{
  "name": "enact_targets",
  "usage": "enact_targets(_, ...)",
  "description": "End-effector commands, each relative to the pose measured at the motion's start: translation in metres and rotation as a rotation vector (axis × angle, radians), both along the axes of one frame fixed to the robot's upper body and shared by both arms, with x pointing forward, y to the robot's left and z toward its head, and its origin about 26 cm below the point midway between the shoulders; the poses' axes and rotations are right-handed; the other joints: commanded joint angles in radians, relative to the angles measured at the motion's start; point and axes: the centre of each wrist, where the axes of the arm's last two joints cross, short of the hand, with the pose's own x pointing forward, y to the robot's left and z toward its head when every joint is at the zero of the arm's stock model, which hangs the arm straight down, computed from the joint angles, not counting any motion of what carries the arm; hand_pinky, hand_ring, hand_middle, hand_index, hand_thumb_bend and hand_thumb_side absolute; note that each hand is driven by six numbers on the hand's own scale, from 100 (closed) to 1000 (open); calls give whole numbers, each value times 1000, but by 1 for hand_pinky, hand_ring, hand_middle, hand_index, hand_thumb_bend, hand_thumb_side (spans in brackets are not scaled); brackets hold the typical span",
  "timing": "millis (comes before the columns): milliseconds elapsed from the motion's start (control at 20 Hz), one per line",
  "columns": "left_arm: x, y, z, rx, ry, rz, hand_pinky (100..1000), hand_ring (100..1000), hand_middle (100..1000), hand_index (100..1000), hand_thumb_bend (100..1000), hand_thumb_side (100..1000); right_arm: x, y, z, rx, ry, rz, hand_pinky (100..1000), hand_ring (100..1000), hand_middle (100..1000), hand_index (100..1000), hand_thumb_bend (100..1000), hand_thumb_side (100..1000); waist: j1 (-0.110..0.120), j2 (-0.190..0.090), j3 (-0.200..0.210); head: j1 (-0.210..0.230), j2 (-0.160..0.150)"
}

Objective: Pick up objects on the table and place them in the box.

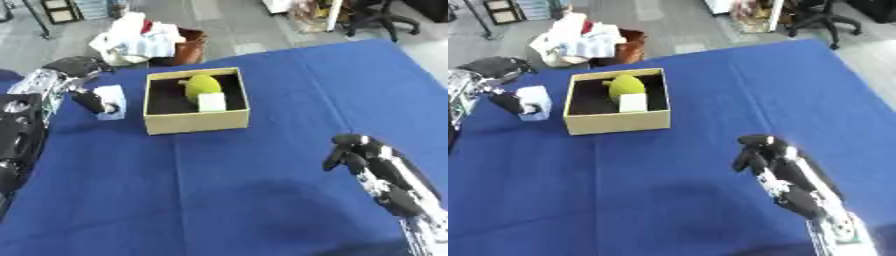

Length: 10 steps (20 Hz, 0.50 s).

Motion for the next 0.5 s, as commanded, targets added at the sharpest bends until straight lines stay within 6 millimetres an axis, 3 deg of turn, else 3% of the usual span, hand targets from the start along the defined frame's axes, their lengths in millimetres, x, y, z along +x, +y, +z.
enact_targets(50, 0, 9, 11, 4, -24, 39, 863, 822, 826, 913, 400, 411, 2, -1, 9, -7, -34, 2, 574, 586, 542, 778, 100, 457, -13, 0, 0, 4, -11)
enact_targets(450, -3, 11, -11, -22, -48, 81, 840, 791, 793, 889, 322, 378, 2, -1, 9, -7, -35, 4, 574, 585, 542, 778, 100, 456, -17, 3, 1, 7, -12)
enact_targets(500, -4, 11, -12, -24, -49, 81, 825, 758, 753, 866, 299, 368, 2, -1, 9, -7, -35, 4, 575, 585, 542, 778, 100, 456, -17, 3, 2, 7, -11)
